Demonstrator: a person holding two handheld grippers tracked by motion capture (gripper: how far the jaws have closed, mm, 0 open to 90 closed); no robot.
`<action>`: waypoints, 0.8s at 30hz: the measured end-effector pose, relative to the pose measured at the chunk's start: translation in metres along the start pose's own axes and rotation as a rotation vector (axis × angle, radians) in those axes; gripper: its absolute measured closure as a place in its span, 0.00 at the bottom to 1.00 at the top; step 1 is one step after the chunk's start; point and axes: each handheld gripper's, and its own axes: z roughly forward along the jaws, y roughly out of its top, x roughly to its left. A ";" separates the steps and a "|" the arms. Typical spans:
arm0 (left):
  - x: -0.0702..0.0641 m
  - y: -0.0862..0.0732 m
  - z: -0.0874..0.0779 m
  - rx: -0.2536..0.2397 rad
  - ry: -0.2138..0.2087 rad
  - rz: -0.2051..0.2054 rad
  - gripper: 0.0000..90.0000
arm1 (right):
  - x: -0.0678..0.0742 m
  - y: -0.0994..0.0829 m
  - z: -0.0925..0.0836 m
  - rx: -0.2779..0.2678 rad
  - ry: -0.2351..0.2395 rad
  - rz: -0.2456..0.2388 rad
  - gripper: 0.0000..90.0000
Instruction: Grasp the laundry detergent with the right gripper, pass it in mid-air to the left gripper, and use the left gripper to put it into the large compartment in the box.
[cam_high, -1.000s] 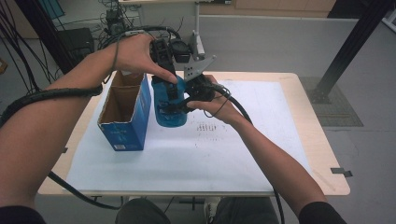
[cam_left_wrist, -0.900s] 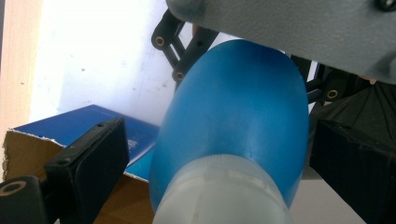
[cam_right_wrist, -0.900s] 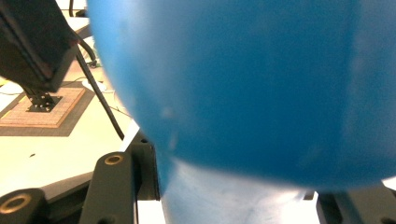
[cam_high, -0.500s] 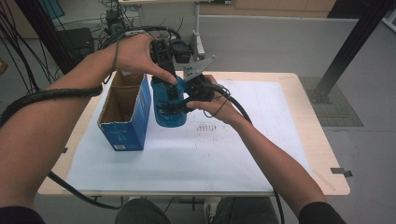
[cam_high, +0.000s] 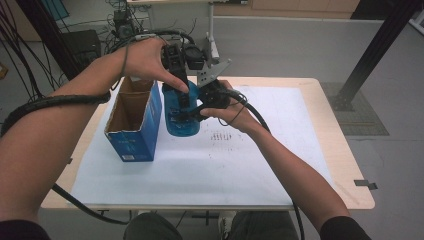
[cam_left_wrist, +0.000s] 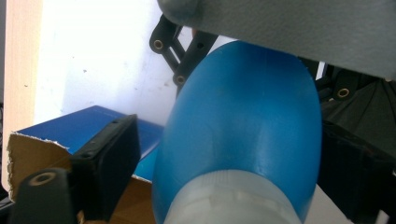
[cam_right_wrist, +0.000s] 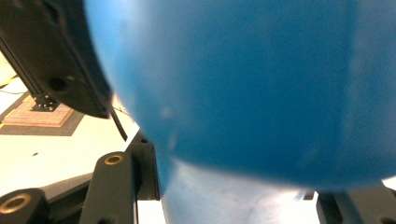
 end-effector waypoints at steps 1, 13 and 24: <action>0.000 0.000 0.000 0.002 -0.002 -0.001 0.18 | 0.000 0.000 0.000 -0.004 0.007 0.001 0.49; -0.001 0.001 -0.002 0.002 -0.037 0.006 0.35 | 0.002 0.001 -0.002 -0.006 0.006 -0.010 0.49; -0.002 0.000 0.002 0.024 -0.048 0.012 0.39 | 0.002 -0.001 0.002 0.003 0.013 -0.022 0.49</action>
